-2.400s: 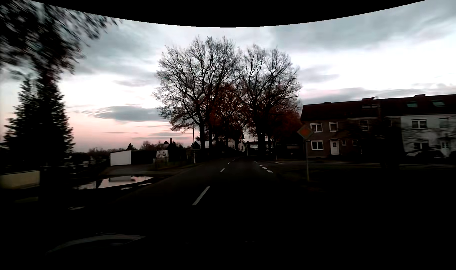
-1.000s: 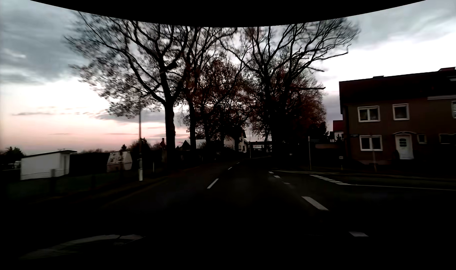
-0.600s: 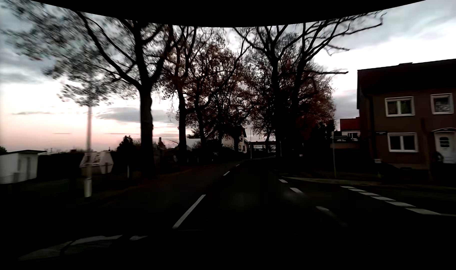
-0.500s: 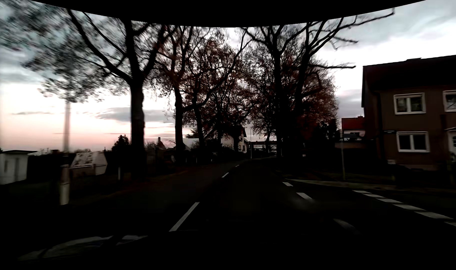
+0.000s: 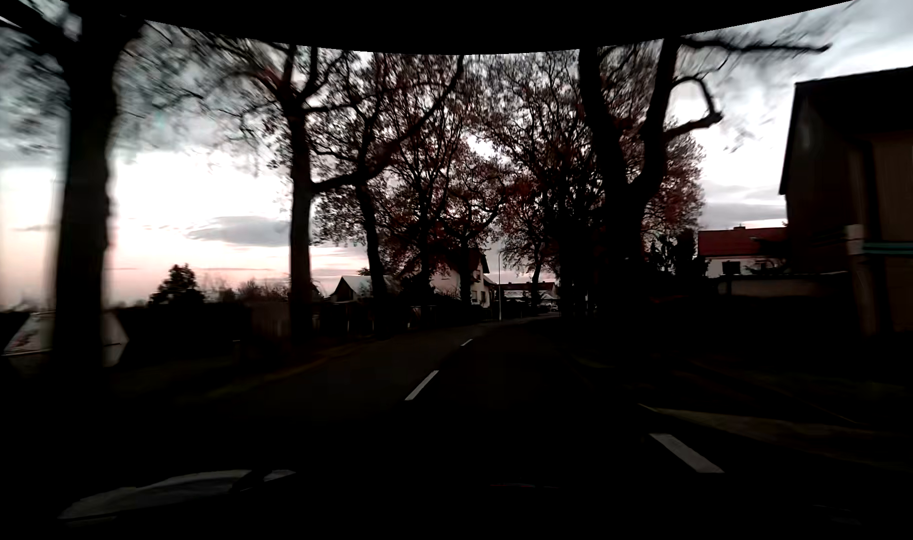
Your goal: Follow the waypoints while adhering to traffic rules and regulations
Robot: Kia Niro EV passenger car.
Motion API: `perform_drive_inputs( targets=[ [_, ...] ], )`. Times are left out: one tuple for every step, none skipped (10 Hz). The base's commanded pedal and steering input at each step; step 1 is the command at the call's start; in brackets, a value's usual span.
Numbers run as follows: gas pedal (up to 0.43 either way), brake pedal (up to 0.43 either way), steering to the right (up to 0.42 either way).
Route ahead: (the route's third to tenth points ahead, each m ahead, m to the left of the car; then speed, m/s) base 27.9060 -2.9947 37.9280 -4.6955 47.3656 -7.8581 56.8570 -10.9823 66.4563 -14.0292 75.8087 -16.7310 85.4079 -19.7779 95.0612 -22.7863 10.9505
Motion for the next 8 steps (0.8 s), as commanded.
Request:
perform_drive_inputs(
  targets=[
    [0.110,0.000,0.019],
    [0.110,0.000,0.019],
    [0.110,0.000,0.019],
    [0.110,0.000,0.020],
    [0.098,0.000,0.021],
    [0.098,0.000,0.022],
    [0.098,0.000,0.025],
    [0.098,0.000,0.027]
  ],
)
